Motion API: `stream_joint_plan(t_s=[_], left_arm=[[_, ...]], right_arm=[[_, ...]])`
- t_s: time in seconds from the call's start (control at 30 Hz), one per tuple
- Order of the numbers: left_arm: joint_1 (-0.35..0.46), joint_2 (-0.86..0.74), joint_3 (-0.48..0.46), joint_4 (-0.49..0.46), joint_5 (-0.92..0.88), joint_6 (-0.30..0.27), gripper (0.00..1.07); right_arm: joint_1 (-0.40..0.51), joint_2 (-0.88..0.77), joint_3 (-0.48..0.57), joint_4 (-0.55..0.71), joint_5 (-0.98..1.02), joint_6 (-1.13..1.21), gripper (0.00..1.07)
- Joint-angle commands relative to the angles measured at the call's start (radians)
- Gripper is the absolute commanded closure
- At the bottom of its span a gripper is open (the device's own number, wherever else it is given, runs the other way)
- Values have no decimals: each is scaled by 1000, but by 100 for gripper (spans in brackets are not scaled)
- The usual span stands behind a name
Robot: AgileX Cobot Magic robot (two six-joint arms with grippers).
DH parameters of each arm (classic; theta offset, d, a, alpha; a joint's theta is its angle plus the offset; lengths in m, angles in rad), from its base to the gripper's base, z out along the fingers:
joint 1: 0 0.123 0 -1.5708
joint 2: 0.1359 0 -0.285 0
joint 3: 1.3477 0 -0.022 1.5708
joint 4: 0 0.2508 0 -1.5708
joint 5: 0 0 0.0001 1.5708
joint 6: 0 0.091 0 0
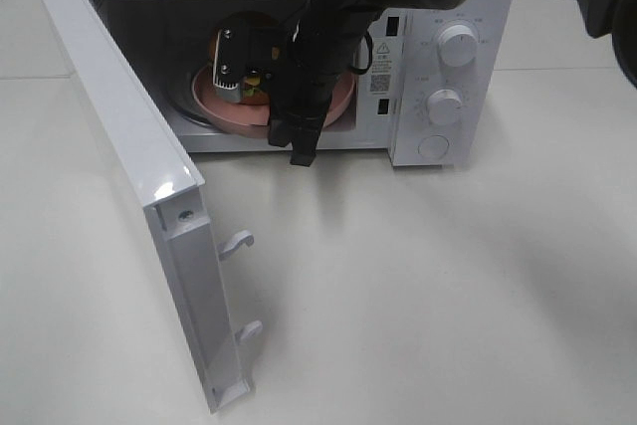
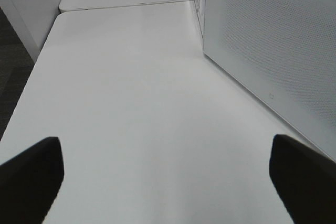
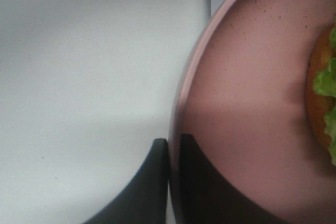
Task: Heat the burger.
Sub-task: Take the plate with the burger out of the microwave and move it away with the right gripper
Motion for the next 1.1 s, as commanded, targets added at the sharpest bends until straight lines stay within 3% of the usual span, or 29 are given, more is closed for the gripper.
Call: stream_joint_plan(t_s=[0.03, 0.33, 1.1], left_arm=[[3, -17, 2, 0, -3, -2, 6], [3, -17, 2, 0, -3, -2, 6], [3, -17, 2, 0, -3, -1, 6]], right_arm=[[-8, -52, 66, -9, -29, 2, 107], [-8, -173, 242, -10, -190, -22, 107], [4, -365, 504, -9, -435, -118, 107]])
